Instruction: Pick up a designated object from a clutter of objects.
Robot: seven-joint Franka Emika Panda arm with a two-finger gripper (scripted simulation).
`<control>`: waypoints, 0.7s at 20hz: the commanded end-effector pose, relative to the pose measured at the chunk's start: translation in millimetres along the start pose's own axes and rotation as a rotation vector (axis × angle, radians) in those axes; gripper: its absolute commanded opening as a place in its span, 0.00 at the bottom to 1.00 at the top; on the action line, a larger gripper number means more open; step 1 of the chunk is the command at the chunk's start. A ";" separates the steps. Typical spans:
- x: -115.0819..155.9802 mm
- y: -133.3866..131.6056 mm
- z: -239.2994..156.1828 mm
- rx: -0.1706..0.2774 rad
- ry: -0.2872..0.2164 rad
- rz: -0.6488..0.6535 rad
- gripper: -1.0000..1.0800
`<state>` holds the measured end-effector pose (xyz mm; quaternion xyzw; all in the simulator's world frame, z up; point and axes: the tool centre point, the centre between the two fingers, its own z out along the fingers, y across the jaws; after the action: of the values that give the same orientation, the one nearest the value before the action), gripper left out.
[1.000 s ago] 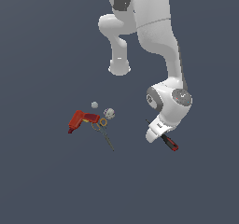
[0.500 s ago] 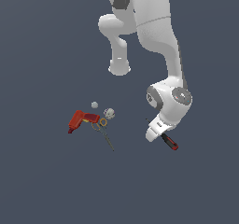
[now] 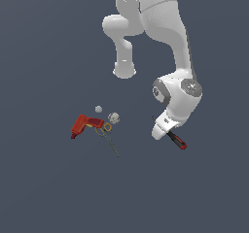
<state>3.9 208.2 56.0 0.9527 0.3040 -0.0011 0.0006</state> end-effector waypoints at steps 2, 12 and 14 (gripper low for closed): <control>-9.5 -3.9 -22.9 -0.001 0.001 0.000 0.00; -43.9 -18.3 -101.4 -0.003 0.001 -0.001 0.00; -50.8 -21.3 -117.4 -0.003 0.001 -0.001 0.00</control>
<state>-43.9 197.5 160.9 0.9526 0.3043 -0.0008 0.0018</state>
